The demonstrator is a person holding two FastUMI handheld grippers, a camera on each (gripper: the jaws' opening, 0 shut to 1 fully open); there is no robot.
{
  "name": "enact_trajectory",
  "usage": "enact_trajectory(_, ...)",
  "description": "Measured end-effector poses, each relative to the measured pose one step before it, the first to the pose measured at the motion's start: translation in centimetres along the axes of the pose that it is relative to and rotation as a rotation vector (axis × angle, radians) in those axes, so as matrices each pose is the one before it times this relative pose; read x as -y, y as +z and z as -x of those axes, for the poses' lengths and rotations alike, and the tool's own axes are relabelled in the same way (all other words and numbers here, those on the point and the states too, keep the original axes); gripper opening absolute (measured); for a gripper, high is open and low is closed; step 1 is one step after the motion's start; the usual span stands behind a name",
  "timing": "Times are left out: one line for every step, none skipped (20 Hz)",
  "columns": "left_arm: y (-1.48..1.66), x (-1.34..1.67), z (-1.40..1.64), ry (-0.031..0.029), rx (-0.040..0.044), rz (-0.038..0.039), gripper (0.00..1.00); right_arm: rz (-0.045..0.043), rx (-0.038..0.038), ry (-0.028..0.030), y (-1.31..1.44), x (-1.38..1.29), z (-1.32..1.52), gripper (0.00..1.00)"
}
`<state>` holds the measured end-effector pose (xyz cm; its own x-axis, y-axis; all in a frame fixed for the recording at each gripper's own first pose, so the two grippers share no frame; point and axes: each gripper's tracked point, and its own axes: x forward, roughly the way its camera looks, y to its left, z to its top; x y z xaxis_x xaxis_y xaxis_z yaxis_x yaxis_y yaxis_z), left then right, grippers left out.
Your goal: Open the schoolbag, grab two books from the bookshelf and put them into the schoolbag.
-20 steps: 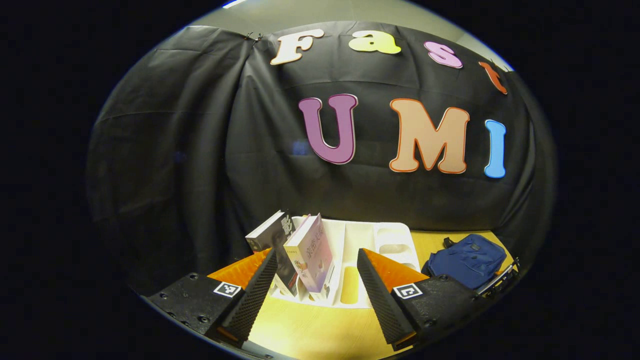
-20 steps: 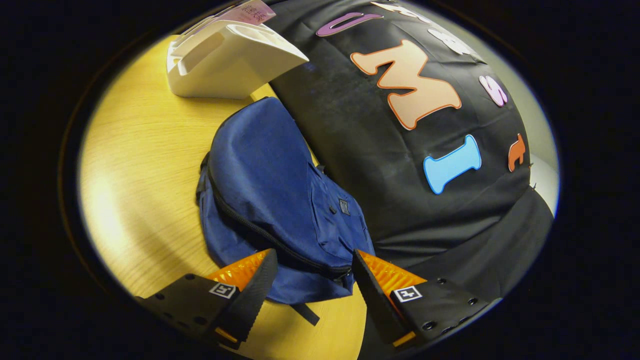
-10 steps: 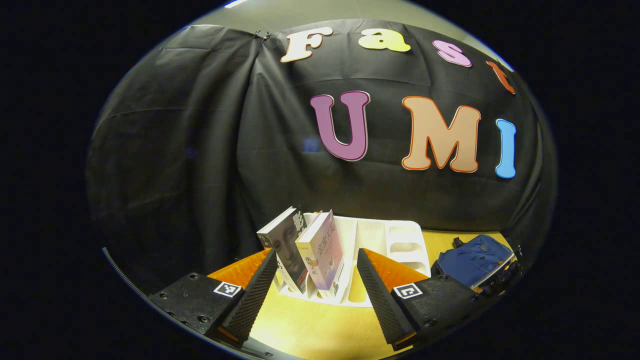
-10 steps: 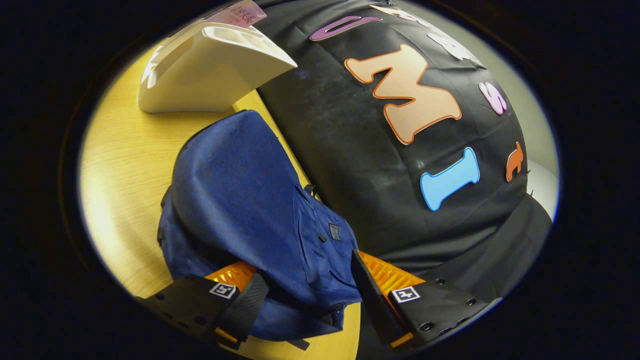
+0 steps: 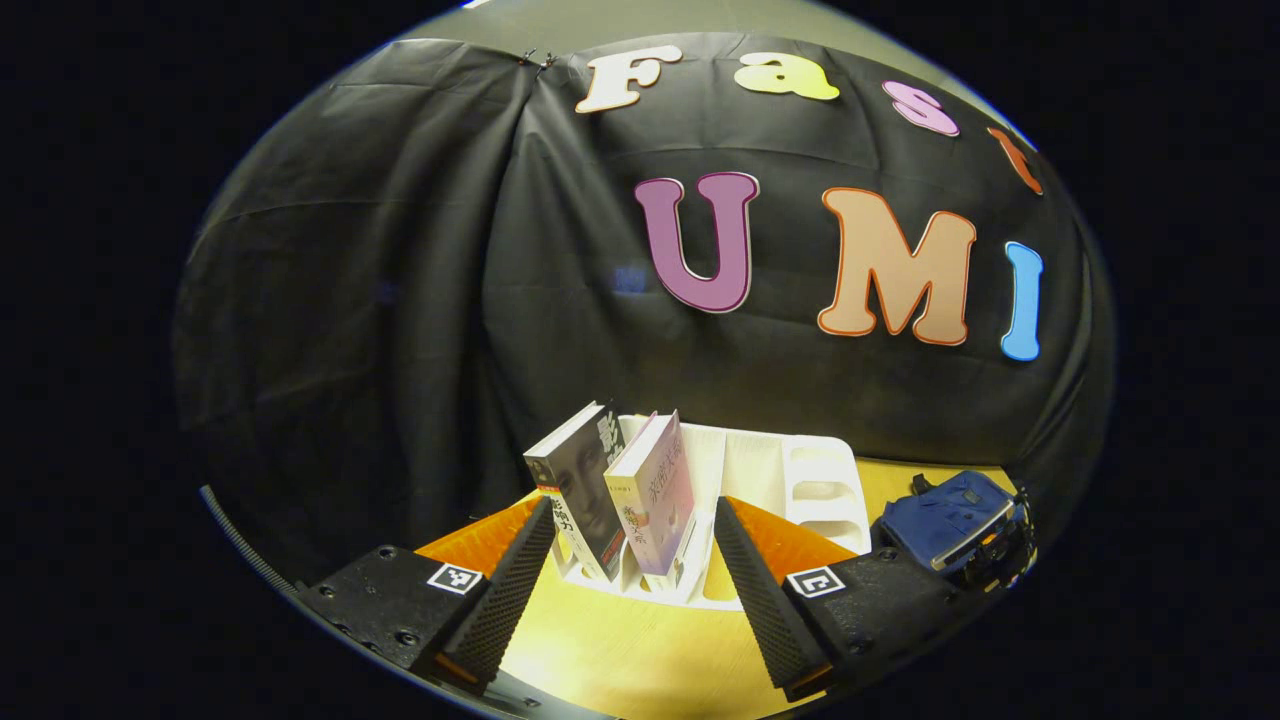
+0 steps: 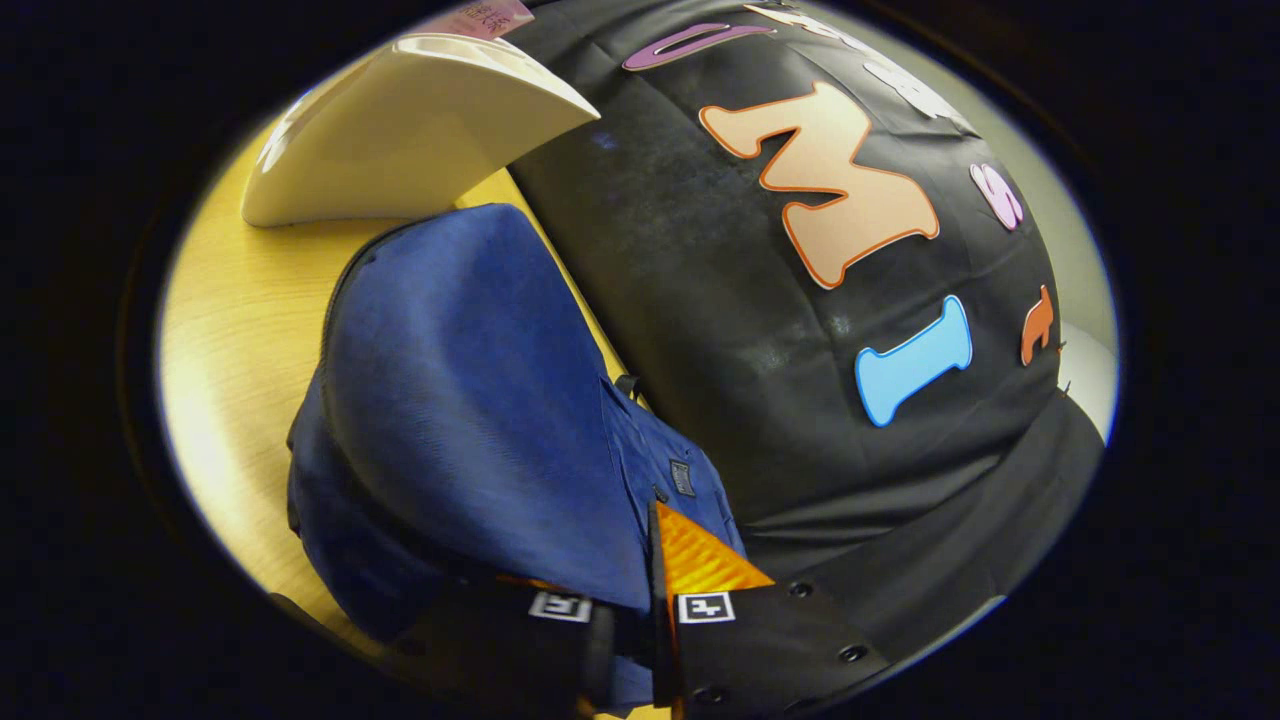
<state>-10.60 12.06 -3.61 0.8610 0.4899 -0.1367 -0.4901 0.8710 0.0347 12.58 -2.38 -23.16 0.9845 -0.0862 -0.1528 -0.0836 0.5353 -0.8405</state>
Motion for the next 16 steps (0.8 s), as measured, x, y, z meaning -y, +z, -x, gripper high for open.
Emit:
enact_trajectory(-0.051,-0.078,-0.202,-0.00387,-0.00819,-0.00193,0.94,-0.00134,-0.00236,-0.01034,0.072,0.246,0.126,0.13)
enact_trajectory(0.036,-0.008,-0.169,-0.00489,-0.0074,-0.00108,0.94,-0.01311,-0.00661,0.00425,-0.011,0.174,-0.064,0.07)
enact_trajectory(-0.029,-0.105,-0.385,-0.00736,-0.01057,0.00113,0.94,-0.01639,-0.00477,0.00169,-0.168,0.219,-0.05,0.07)
enact_trajectory(-0.059,-0.157,-0.508,-0.00816,-0.01183,0.00159,0.94,-0.01587,-0.00436,0.00274,0.085,0.344,0.015,0.07)
enact_trajectory(0.055,-0.153,-0.517,-0.00325,-0.0125,0.00597,0.94,-0.01137,-0.00225,-0.00069,0.212,0.39,0.022,0.07)
enact_trajectory(0.146,-0.172,-0.487,-0.0008,-0.01022,0.00859,0.94,-0.00737,-0.00109,-0.00239,0.127,0.464,-0.021,0.07)
enact_trajectory(0.444,-0.127,-0.448,-0.00375,0.0004,0.00589,0.94,-0.0037,-0.00285,-0.00499,0.184,0.353,-0.094,0.07)
enact_trajectory(0.373,-0.165,-0.609,-0.00107,0.00145,0.00114,0.94,-0.00176,-0.0015,-0.00539,-0.011,0.371,0.008,0.07)
enact_trajectory(0.349,-0.008,-0.701,-0.00609,-0.00378,-0.00428,0.92,-0.00104,-0.00339,-0.00245,0.068,0.247,0.012,0.07)
enact_trajectory(0.125,0.176,-0.714,-0.01264,-0.01152,-0.01031,0.94,-0.00302,-0.00378,-0.00067,0.112,0.219,-0.035,0.07)
enact_trajectory(0.194,0.165,-0.961,-0.0184,-0.01361,-0.01102,0.94,-0.0025,-0.00296,-0.00198,-0.009,0.24,0.071,0.07)
enact_trajectory(0.364,0.209,-0.985,-0.01902,-0.01081,-0.00974,0.94,-0.00004,-0.00249,-0.00209,0.012,0.188,0.109,0.07)
enact_trajectory(0.42,0.184,-1.03,-0.0175,-0.01236,-0.00768,0.94,0.00288,-0.00223,-0.00325,-0.054,0.211,0.127,0.07)
enact_trajectory(0.566,0.364,-1.012,-0.02249,-0.00376,-0.00735,0.94,0.00327,-0.00137,-0.00406,0.052,0.254,0.083,0.07)
enact_trajectory(0.652,0.265,-1.067,-0.01891,-0.00782,-0.0051,0.94,0.00306,-0.0018,-0.00169,-0.124,0.123,0.143,0.07)
enact_trajectory(0.29,0.102,-0.878,-0.01788,-0.01588,-0.0049,0.94,0.0014,-0.00287,-0.00019,-0.005,0.018,0.147,0.07)
